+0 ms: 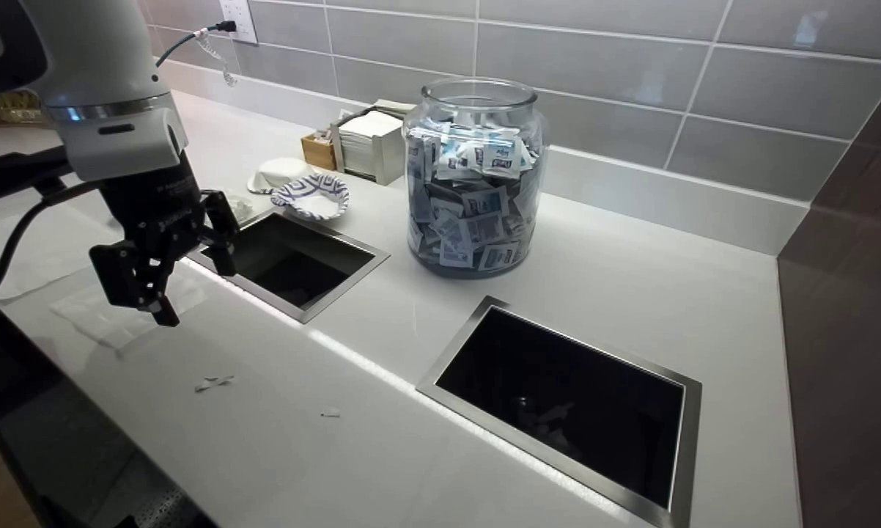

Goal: Pick up the small white paper to the right of the serviette on the kitchen counter and put it in the left bin

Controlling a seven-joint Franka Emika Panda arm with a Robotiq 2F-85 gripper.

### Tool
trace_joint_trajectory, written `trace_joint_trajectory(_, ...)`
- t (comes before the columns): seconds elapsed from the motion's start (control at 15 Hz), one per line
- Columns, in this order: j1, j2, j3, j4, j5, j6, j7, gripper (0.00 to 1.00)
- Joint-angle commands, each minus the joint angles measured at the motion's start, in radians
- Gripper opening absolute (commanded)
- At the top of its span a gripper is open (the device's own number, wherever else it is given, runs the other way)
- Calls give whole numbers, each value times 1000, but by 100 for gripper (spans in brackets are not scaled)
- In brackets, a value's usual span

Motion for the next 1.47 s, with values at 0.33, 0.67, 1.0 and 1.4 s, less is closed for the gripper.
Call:
trace_joint_trajectory(0.33, -6, 41, -43, 2, -83, -7, -28, 100)
trace_joint_trajectory(0.67, -1, 78, -88, 1, -113, 13, -123, 100)
trace_joint_trajectory(1.0, 2, 113, -114, 1, -150, 62, -200, 100)
trace_joint_trajectory(1.4, 15, 172, -141, 1, -109, 128, -267, 100)
